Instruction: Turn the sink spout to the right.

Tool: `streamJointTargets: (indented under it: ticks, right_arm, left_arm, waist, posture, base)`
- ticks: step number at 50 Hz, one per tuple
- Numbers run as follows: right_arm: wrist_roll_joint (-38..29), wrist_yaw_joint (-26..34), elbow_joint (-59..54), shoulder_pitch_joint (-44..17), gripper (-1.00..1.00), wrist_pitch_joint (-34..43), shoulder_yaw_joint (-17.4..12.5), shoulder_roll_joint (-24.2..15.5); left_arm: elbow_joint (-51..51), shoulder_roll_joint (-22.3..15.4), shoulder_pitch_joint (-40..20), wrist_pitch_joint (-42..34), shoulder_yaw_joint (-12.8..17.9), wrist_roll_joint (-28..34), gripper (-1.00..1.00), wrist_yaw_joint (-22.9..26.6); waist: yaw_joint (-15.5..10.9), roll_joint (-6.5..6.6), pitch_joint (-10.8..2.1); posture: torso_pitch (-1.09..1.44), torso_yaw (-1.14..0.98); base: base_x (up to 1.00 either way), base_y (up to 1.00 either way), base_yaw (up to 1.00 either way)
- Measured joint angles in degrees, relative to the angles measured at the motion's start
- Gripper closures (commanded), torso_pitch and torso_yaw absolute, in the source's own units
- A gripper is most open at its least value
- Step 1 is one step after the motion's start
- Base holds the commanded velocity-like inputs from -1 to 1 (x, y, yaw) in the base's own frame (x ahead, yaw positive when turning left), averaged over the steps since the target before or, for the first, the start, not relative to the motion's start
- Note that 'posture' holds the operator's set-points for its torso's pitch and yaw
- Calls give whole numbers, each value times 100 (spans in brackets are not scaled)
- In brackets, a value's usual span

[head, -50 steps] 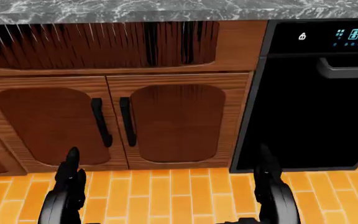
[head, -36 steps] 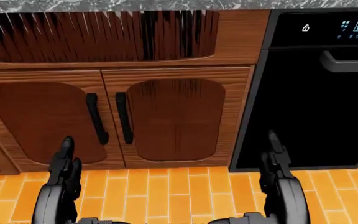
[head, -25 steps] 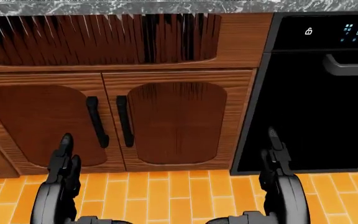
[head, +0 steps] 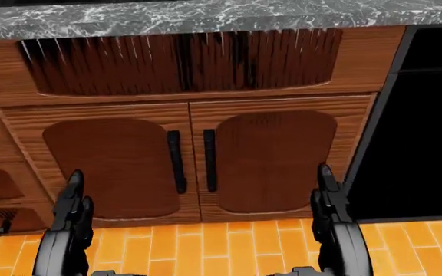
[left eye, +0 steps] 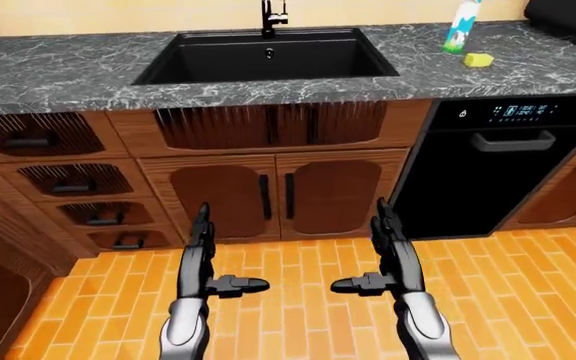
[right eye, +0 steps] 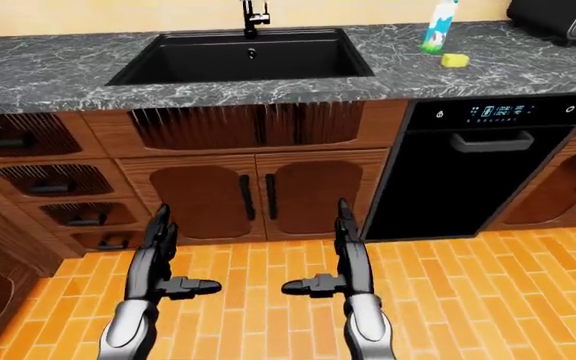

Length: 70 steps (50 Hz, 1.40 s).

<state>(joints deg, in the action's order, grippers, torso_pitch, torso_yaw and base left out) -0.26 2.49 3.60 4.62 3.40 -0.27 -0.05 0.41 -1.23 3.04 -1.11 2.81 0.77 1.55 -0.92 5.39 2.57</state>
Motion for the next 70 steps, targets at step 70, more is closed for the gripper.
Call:
streamJointTargets:
  ticks: [70]
  right_arm:
    - [495,640,-4638,-7962,-100,3598,-873,-2693]
  left_arm:
    - [5951,-2098,-7828,-2424,604,-461,-100,-327]
  waist:
    - [46,-700,-71]
  posture:
    - [0,0]
  base:
    - [2,0,0]
